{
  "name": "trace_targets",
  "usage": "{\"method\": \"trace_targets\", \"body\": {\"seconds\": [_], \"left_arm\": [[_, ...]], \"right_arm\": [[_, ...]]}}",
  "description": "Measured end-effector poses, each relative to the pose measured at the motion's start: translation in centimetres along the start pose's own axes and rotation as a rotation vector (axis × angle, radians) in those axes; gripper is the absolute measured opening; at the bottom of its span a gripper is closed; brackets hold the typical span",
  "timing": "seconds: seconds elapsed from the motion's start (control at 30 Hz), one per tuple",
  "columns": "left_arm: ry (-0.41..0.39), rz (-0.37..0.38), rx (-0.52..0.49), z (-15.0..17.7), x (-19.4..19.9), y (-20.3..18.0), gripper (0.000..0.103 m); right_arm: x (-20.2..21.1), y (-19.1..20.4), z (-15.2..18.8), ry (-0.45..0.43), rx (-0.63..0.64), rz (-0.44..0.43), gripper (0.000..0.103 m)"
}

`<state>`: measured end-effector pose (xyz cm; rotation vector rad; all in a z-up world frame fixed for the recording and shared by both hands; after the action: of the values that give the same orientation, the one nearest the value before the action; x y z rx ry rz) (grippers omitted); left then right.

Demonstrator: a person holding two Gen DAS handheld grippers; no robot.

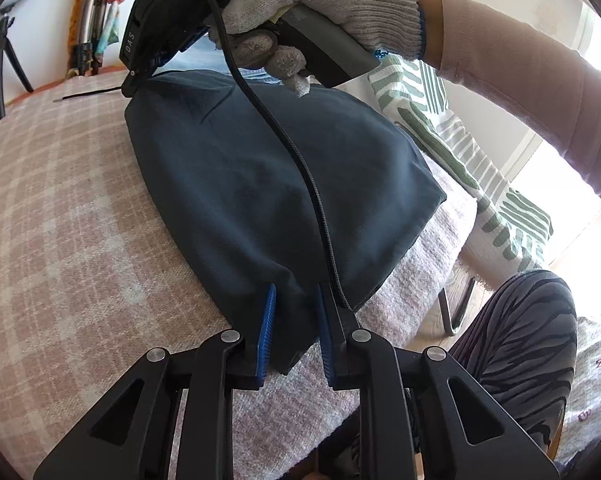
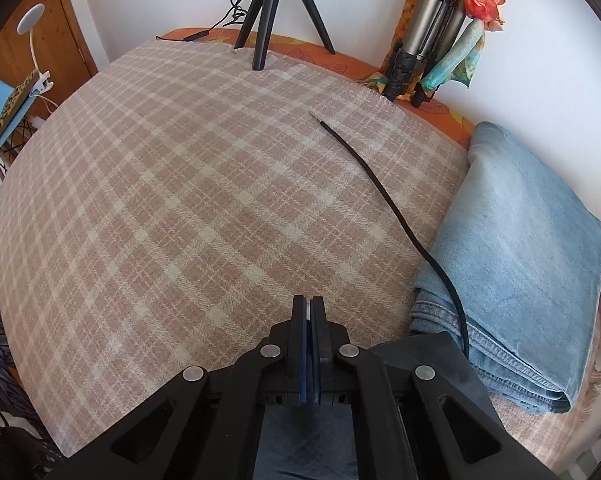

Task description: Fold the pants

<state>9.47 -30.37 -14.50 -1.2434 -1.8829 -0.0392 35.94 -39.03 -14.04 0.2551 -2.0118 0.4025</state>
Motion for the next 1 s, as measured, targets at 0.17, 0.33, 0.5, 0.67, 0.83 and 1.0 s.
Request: {"method": "trace_targets", "body": {"seconds": [0.17, 0.33, 0.5, 0.67, 0.83, 1.0], "left_arm": [[-0.001, -0.017, -0.037, 0.3, -0.3, -1.0, 0.014], [0.009, 0.001, -0.025, 0.4, 0.7, -1.0, 0.014], [-0.032, -0.02, 0.008, -0.3, 2.9, 0.2, 0.029], [-0.075, -0.025, 0.109, -2.2, 3.8, 2.9, 0.031], [-0.103, -0.026, 0.159, -4.3, 4.1, 4.7, 0.054], [-0.096, 0.004, 0.262, -6.1, 2.9, 7.2, 0.054]], "right_arm": [[-1.1, -0.1, -0.1, 0.01, -0.035, -0.001, 0.0], [-0.1, -2.5, -0.1, -0.036, -0.211, -0.02, 0.035], [4.1, -4.9, 2.1, -0.132, -0.299, -0.031, 0.049], [7.9, -7.7, 6.1, -0.194, -0.412, -0.037, 0.071], [10.4, -9.9, 10.9, -0.2, -0.472, 0.01, 0.084], [11.4, -12.8, 16.8, -0.179, -0.561, 0.036, 0.087]]}}
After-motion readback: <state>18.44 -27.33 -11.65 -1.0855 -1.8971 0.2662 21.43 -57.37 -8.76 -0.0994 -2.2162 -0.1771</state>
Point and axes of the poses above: each gripper's, at about its wrist camera, not at the fingertips, and x roughly against the way its jaws point, y to its left, z to its underside, the point moved 4 cm from there along -x, roughly the way its jaws point, and after that the axes turned 8 degrees about z, right-handed, at the moved point
